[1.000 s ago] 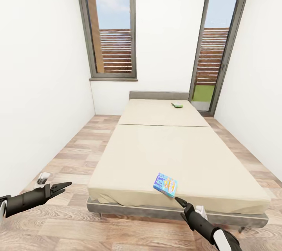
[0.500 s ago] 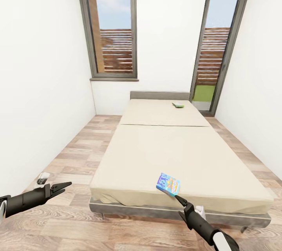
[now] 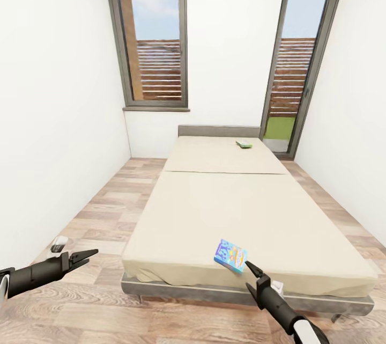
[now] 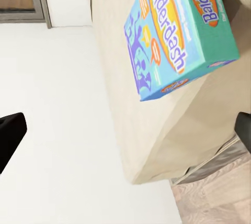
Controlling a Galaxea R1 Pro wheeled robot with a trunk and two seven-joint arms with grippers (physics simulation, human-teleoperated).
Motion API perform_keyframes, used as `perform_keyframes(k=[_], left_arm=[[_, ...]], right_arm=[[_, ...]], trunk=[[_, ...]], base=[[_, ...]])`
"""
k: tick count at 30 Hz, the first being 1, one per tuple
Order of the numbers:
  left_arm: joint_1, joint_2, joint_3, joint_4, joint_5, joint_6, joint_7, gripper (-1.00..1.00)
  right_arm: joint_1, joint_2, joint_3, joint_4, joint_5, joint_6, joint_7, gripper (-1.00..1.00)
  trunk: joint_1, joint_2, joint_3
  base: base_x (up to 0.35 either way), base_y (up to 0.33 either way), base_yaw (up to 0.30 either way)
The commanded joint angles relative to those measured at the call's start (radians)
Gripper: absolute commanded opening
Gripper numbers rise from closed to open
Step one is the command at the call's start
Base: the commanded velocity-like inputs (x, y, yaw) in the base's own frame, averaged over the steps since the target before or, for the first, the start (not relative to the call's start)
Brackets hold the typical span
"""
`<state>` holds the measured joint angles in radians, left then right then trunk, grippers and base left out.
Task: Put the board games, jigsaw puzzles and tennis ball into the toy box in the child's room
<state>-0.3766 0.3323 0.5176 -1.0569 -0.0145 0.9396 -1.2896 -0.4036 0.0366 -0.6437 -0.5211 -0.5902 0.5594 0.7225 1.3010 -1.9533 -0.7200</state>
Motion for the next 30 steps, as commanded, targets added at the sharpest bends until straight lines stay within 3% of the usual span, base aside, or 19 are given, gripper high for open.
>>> perform_keyframes(k=[1, 9, 30], left_arm=[[-0.001, 0.000, 0.001, 0.000, -0.001, 0.010, -0.005, 1.00], [-0.001, 0.000, 0.002, 0.000, -0.001, 0.010, -0.005, 1.00], [-0.001, 0.001, 0.004, 0.000, 0.001, 0.010, -0.005, 1.00]], right_arm=[[0.000, 0.000, -0.005, 0.000, -0.007, 0.007, 0.001, 1.00], [0.002, -0.001, -0.006, 0.000, -0.025, 0.007, 0.002, 1.00], [0.003, -0.007, -0.008, 0.000, -0.025, 0.003, -0.006, 1.00]], trunk=[[0.000, 0.000, -0.001], [0.000, 0.000, -0.001], [0.000, 0.000, -0.001]], base=[[0.017, 0.000, 0.000], [0.004, 0.000, 0.000], [0.035, -0.025, 0.000]])
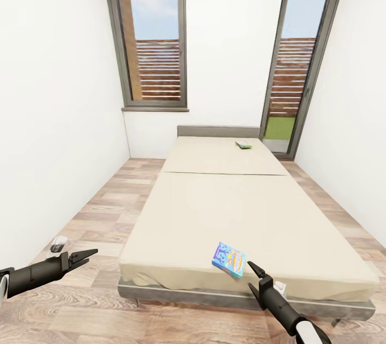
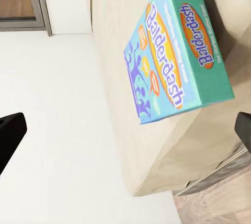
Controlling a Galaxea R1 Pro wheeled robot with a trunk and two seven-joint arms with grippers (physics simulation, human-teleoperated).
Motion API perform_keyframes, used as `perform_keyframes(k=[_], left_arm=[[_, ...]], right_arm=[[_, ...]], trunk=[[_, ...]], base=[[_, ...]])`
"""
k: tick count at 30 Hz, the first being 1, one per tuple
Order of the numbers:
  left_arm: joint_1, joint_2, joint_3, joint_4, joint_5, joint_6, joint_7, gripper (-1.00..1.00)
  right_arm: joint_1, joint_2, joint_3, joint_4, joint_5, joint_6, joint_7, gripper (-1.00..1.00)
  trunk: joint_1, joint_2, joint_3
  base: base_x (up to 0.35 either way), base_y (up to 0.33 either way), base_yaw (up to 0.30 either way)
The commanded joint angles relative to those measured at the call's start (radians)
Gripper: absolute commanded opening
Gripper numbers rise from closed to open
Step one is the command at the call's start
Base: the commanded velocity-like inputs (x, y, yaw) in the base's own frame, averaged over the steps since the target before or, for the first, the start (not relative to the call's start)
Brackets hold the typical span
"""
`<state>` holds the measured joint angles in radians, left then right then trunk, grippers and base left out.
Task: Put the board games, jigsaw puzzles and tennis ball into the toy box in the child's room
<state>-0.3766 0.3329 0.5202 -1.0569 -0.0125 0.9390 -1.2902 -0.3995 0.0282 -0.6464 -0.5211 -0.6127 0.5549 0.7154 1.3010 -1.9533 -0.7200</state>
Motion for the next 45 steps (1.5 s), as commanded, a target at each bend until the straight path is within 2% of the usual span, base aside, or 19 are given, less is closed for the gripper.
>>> perform_keyframes(k=[1, 14, 34, 42, 45], left_arm=[[-0.001, 0.000, 0.002, 0.000, -0.001, 0.010, -0.005, 1.00], [-0.001, 0.000, 0.003, 0.000, -0.001, 0.014, -0.006, 1.00], [-0.001, 0.000, 0.003, 0.000, 0.000, 0.009, -0.007, 1.00], [-0.001, 0.000, 0.003, 0.000, 0.000, 0.009, -0.007, 1.00], [-0.001, 0.000, 0.003, 0.000, 0.000, 0.010, -0.008, 1.00]], right_arm=[[-0.001, 0.001, -0.006, 0.000, -0.002, 0.007, 0.001, 1.00], [-0.001, 0.006, -0.003, 0.000, -0.001, 0.007, -0.002, 1.00], [-0.001, 0.009, -0.004, 0.011, 0.002, 0.005, -0.007, 1.00], [-0.001, 0.005, -0.001, 0.055, 0.006, -0.045, -0.007, 1.00], [-0.001, 0.003, 0.000, 0.063, 0.005, -0.050, -0.007, 1.00]], trunk=[[0.000, 0.000, -0.001], [0.046, -0.084, -0.039], [0.046, -0.084, -0.039], [0.046, -0.084, -0.039], [0.057, -0.105, -0.048]], base=[[0.000, 0.000, 0.000], [0.000, 0.000, 0.000], [0.041, 0.029, 0.000], [0.009, 0.006, 0.000], [0.000, 0.000, 0.000]])
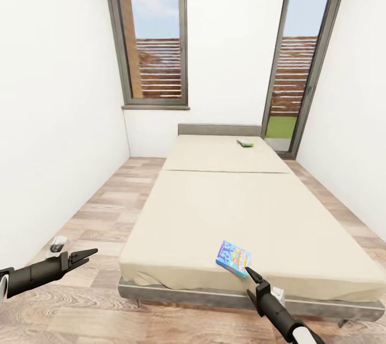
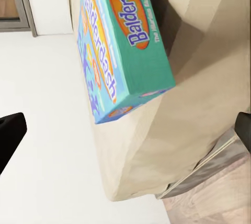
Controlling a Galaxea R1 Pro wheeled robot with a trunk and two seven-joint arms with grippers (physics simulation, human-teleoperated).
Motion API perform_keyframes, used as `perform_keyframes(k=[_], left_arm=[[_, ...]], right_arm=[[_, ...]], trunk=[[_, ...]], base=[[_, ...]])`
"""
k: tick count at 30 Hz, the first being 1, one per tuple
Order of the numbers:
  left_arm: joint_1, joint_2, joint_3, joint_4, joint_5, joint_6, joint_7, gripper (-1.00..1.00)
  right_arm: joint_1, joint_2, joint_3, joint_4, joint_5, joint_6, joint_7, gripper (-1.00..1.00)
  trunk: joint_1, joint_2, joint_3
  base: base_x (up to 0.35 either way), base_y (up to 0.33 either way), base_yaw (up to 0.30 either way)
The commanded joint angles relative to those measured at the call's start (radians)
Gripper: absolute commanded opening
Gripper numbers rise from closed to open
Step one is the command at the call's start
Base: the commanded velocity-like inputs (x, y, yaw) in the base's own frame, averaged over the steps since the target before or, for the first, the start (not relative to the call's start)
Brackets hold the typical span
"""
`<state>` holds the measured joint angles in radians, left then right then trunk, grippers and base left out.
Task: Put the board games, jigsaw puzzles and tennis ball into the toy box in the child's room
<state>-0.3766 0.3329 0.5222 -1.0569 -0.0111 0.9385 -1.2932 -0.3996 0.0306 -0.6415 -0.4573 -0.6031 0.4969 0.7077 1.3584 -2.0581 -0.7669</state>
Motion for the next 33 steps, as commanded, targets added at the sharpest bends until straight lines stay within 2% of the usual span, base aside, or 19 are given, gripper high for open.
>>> perform_keyframes(k=[1, 11, 33], left_arm=[[-0.001, 0.000, 0.001, 0.000, -0.001, 0.011, -0.005, 1.00], [-0.001, 0.000, 0.001, 0.000, -0.001, 0.011, -0.005, 1.00], [-0.001, 0.000, 0.002, 0.000, 0.000, 0.013, -0.007, 1.00]], right_arm=[[-0.001, 0.001, -0.005, 0.001, -0.004, 0.007, 0.000, 1.00], [-0.001, 0.001, -0.003, 0.003, -0.002, 0.006, 0.001, 1.00], [-0.001, 0.006, -0.003, 0.003, 0.000, 0.006, 0.001, 1.00]], trunk=[[0.004, -0.008, -0.004], [0.008, -0.015, -0.007], [0.008, -0.015, -0.007]], base=[[0.000, 0.000, 0.000], [0.006, 0.005, 0.000], [0.074, 0.045, 0.000]])
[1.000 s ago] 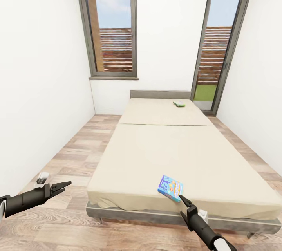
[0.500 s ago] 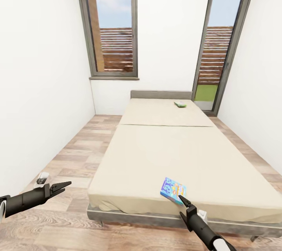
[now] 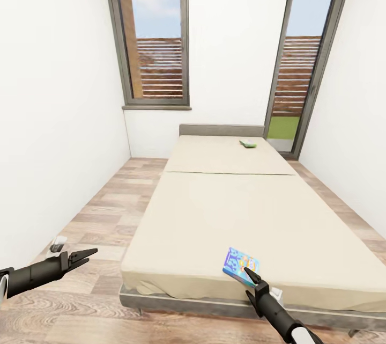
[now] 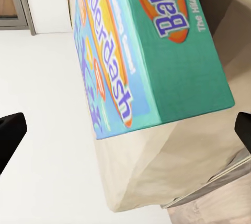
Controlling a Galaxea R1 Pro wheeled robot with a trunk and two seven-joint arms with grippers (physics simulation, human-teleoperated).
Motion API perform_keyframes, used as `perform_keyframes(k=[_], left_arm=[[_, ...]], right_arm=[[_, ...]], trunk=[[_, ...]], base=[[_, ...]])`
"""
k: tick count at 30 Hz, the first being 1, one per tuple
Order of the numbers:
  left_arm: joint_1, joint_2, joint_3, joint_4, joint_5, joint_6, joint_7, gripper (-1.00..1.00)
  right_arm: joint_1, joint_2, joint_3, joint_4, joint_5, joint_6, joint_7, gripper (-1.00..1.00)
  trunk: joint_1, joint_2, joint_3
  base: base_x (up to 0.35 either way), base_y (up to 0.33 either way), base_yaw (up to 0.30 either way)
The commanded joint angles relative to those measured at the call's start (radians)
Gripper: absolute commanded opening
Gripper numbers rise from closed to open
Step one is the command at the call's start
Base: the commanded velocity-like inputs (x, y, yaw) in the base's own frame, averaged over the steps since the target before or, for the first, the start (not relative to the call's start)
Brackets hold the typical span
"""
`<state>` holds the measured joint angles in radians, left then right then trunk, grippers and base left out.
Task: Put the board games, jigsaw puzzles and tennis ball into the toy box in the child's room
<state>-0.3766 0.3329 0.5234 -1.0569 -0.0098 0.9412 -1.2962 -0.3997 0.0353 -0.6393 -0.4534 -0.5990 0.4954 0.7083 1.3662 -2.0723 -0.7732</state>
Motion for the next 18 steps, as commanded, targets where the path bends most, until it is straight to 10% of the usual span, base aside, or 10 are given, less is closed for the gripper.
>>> perform_keyframes(k=[1, 18], left_arm=[[-0.001, 0.000, 0.001, 0.000, -0.001, 0.012, -0.005, 1.00], [-0.001, 0.000, 0.001, 0.000, 0.001, 0.019, -0.006, 1.00]], right_arm=[[-0.001, 0.001, -0.005, -0.001, -0.004, 0.008, 0.000, 1.00], [-0.001, 0.002, -0.005, -0.001, -0.002, 0.007, 0.000, 1.00]], trunk=[[0.000, 0.000, -0.001], [-0.027, 0.049, 0.021]], base=[[0.005, 0.002, 0.000], [0.000, 0.000, 0.000]])
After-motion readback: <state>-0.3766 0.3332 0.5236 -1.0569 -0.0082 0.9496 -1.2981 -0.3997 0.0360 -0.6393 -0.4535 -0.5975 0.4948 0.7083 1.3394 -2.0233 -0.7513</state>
